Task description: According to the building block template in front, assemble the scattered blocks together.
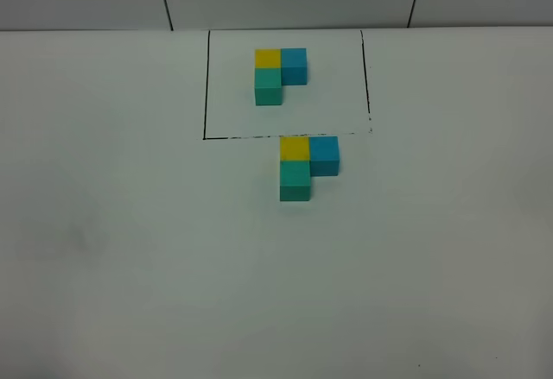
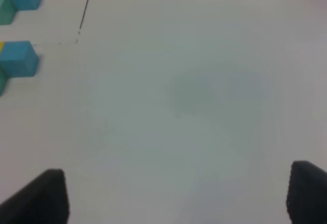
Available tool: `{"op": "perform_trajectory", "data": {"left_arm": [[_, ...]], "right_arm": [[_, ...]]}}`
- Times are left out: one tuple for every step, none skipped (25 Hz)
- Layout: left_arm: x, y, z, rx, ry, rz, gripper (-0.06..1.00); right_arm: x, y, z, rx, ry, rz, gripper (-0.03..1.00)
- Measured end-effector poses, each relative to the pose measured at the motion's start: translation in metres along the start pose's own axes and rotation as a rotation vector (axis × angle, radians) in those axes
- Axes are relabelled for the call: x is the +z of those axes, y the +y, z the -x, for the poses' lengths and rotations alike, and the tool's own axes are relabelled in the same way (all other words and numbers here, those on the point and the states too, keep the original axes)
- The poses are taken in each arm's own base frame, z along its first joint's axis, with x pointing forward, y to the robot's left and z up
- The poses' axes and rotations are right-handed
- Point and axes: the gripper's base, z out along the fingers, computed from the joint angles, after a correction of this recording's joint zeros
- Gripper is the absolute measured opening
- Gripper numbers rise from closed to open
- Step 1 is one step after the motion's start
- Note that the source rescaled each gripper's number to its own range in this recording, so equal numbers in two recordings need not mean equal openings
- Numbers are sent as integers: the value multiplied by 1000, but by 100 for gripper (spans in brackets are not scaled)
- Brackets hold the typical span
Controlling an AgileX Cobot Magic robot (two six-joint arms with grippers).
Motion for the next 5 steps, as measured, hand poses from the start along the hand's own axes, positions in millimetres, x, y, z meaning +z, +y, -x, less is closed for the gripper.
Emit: {"op": "perform_trajectory", "data": {"left_arm": [[0, 0, 0, 0, 0, 0, 62], [0, 0, 0, 0, 0, 0, 62], [0, 0, 0, 0, 0, 0, 62], [0, 0, 0, 0, 0, 0, 62], [0, 0, 0, 0, 0, 0, 62]], "right_arm": [[0, 0, 0, -1, 0, 0, 73], [0, 0, 0, -3, 0, 0, 73], [0, 0, 0, -3, 0, 0, 73], [0, 0, 0, -3, 0, 0, 73], [0, 0, 0, -3, 0, 0, 73]]}}
